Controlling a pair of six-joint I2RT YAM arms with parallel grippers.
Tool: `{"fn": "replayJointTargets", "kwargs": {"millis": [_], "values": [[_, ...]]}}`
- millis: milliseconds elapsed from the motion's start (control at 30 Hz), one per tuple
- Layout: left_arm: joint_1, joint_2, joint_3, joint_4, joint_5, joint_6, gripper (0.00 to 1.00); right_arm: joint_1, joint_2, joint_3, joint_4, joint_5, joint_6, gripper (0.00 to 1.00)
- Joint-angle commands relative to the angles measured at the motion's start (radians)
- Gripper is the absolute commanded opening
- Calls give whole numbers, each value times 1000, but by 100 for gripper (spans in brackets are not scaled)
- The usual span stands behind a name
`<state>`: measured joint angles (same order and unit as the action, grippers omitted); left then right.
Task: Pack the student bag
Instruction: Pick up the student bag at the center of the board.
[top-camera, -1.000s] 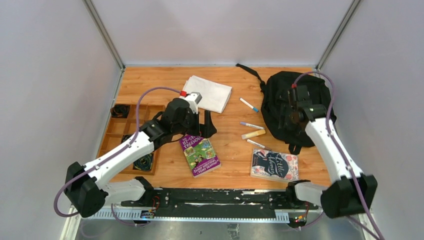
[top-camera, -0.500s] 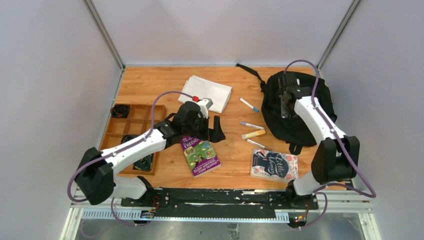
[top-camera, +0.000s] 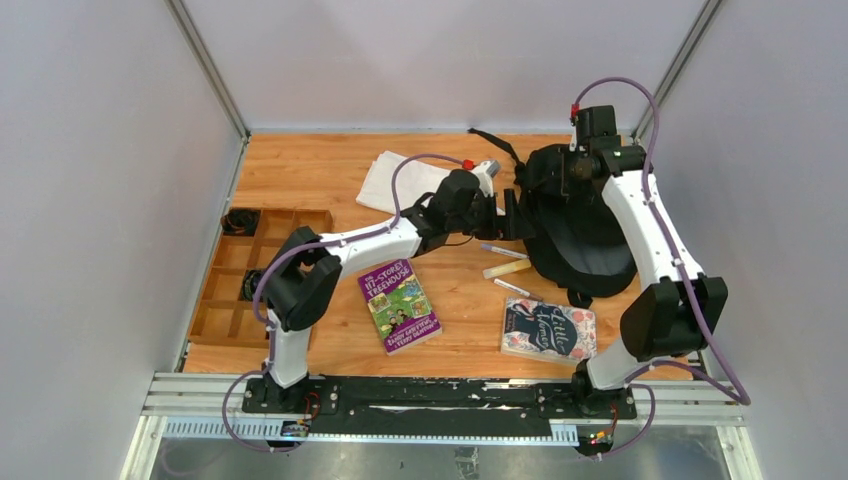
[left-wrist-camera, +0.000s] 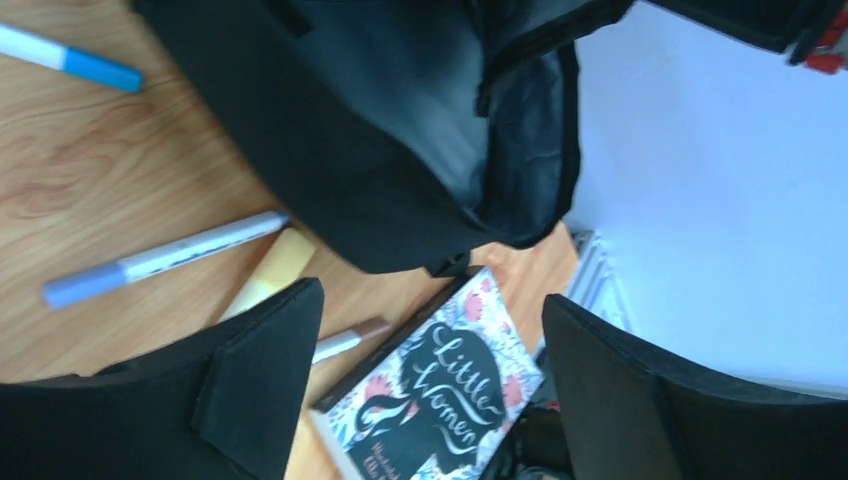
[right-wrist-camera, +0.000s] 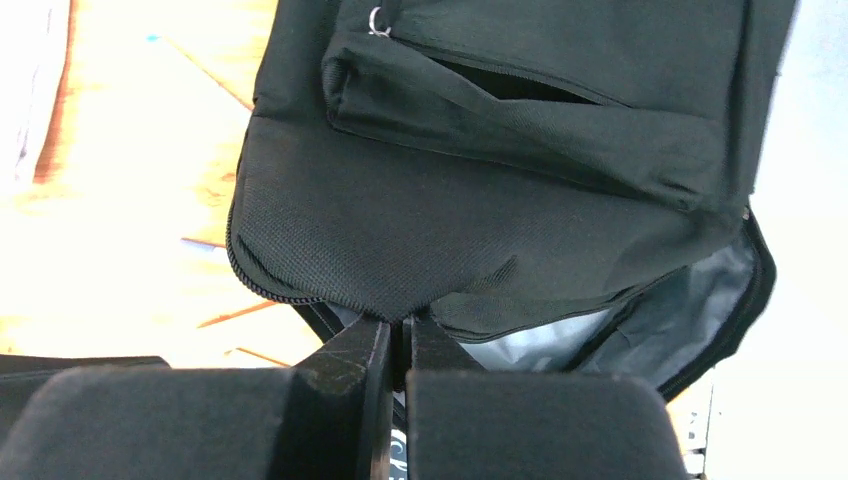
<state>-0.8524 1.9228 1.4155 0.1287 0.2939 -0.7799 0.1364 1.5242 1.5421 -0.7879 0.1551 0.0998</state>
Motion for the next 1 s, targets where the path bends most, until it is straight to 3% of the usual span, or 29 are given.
{"fn": "replayJointTargets", "kwargs": {"millis": [0,133,300,400,633,967], "values": [[-15,34,44,191,85,-90,82,-35,52,76,-53,-136,-24,0],[-43,102,107,237,129,-60,79,-59,87,141,-132,-181,-6,0],[-60,178,108,419,138,-60,71,-74,73,158,-188,-217,15,0],[-64,218,97,523,106,-57,71,-77,46,140,-195,-252,30,0],[-93,278,141,532,9,74,77,-77,4,110,-201,-264,52,2],[-116,396,321,532,-7,16,75,-77,-20,61,-185,-276,78,7]]}}
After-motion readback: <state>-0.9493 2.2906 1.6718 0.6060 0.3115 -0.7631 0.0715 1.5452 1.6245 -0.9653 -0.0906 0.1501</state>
